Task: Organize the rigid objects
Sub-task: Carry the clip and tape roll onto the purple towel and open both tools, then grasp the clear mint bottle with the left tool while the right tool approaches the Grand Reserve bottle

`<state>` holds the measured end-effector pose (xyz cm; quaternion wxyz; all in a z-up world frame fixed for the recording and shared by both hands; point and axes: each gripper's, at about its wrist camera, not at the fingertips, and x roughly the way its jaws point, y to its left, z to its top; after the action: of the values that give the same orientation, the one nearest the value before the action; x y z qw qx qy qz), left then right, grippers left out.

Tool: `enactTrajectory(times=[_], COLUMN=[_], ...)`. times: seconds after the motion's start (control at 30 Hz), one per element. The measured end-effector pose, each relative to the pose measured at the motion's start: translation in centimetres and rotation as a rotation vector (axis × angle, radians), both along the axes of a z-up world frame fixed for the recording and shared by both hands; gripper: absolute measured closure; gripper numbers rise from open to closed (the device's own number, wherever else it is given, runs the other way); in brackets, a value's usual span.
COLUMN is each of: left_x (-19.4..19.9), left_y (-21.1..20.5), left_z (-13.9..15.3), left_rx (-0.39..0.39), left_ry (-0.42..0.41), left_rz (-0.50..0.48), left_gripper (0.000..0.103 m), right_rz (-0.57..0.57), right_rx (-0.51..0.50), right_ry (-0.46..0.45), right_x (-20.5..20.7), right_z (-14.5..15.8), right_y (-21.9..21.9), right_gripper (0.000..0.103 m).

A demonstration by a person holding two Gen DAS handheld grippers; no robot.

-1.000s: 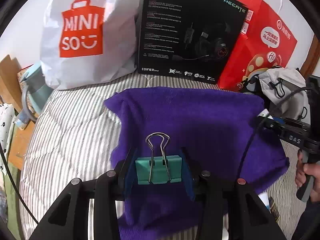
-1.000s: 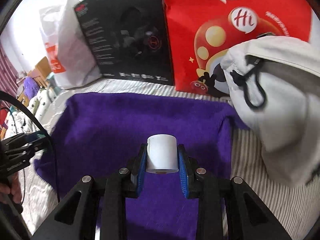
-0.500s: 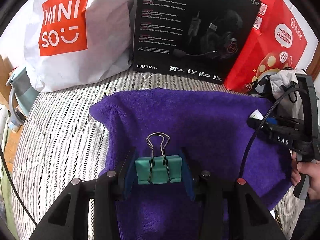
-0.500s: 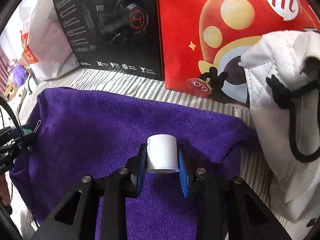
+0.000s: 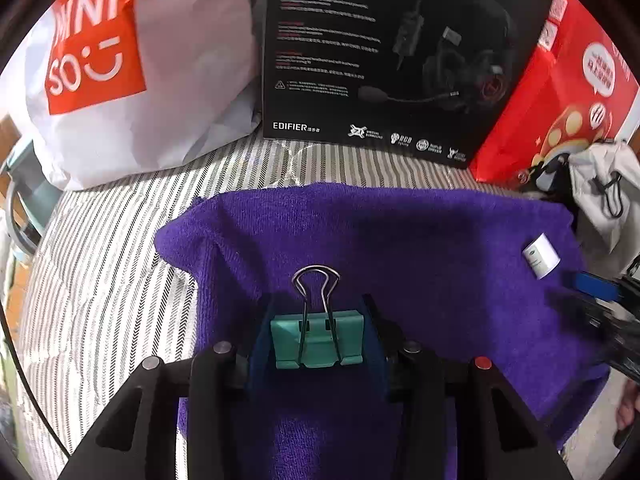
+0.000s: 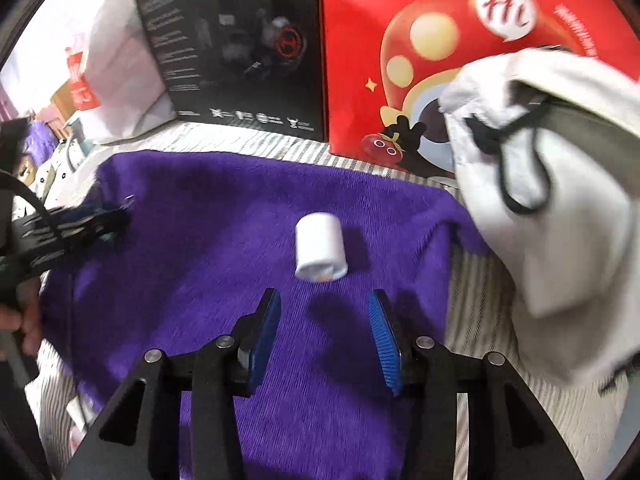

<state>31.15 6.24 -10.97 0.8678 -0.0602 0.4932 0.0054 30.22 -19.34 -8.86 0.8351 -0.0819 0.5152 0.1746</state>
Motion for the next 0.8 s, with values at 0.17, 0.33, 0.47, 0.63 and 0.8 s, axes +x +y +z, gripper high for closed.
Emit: enactTrajectory(times=[0.17,0.33,0.47,0.63,0.8], left_x=[0.1,-0.6,-2.2,-6.7,-12.6], left_y=[-1.1,-2.1,-2.7,-2.7,-3.2], left_z=[-0.3,-0.5,-0.3,2.5,4.1], left_rx=[0.077,0.108,0.097,0.065,0.022], left_ry=[0.014,0.026,0.046,-0.007,-0.020], left_rz=[-0.015,-0.039,-0.036,-0.027,-0.017], left_gripper=[0.061,0.039,0.036,0.036,0.036], right_rz=[0.007,-0.012,-0.053,-0.100,-0.151], right_rx=[0.022,0.051,0.050,0.085,0.127], right_ry=[-0.027,-0.041,-0.038,-0.046,-0.035], right_x=[-4.3,-8.2,-10.6,-13.9,-16.9], right_z=[2.3,3.5,3.7,4.5,4.8], right_y=[-0.9,-2.2,-3.9,-5.6,-6.6], right_gripper=[0.056,0.049,0.048,0.047,0.047])
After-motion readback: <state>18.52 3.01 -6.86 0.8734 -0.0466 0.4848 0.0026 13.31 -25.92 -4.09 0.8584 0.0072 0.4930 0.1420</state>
